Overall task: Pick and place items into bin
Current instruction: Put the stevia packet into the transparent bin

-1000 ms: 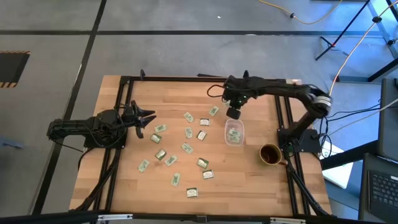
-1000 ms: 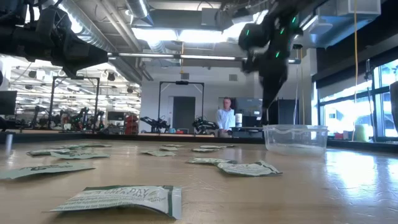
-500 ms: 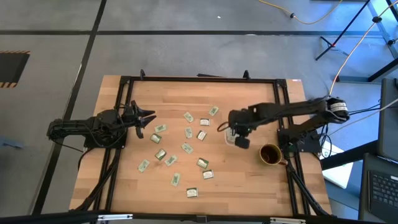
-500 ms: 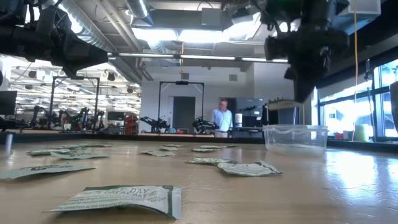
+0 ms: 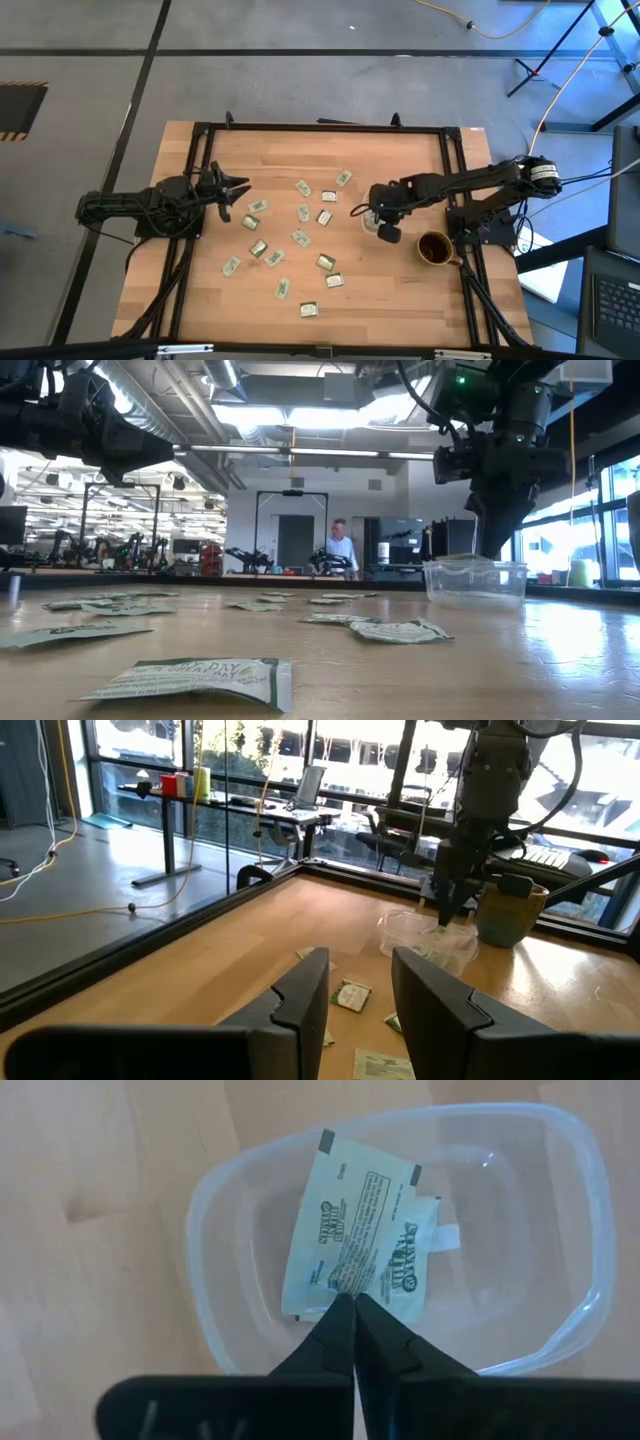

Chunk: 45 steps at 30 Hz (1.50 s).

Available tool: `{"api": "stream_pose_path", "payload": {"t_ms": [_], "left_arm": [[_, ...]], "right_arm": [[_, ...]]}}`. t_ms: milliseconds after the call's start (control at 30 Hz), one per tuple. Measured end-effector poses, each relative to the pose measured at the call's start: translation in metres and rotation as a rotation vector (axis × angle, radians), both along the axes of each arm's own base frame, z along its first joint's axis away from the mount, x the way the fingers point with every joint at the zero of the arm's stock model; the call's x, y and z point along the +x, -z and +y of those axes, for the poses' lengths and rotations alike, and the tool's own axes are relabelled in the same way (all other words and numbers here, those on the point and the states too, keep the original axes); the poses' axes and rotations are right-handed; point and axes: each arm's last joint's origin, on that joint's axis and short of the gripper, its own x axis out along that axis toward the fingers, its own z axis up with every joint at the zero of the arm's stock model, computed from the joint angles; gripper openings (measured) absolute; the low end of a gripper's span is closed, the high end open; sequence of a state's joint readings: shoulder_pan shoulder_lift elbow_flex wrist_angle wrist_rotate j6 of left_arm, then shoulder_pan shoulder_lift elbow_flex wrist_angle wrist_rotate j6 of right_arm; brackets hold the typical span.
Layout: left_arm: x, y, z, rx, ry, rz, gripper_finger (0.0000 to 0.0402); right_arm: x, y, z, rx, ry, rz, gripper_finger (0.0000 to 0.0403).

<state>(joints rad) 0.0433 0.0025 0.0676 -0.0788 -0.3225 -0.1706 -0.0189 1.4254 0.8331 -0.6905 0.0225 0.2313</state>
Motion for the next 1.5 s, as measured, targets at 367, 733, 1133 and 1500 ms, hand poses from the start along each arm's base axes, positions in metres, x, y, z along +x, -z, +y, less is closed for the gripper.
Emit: {"api": "stream_pose_path", "payload": {"t_ms": [367, 733, 1133, 1500], "left_arm": [[0.000, 0.000, 0.000, 0.000, 0.000, 0.000, 0.0106], [0.001, -0.013, -0.004, 0.121, 0.138, -0.097, 0.0116], [0.033, -0.049, -0.022, 0.194, 0.438, 0.040, 0.0154], [0.078, -0.073, -0.062, 0.024, 0.443, 0.913, 0.0136]], "right_arm": [[0.000, 0.000, 0.000, -0.003, 0.027, -0.008, 0.0038], [0.005, -0.007, -0.005, -0.164, 0.104, -0.041, 0.0138], [0.015, -0.023, -0.005, -0.161, 0.111, -0.105, 0.0149], [0.017, -0.024, -0.005, -0.142, 0.161, -0.129, 0.0149]]}}
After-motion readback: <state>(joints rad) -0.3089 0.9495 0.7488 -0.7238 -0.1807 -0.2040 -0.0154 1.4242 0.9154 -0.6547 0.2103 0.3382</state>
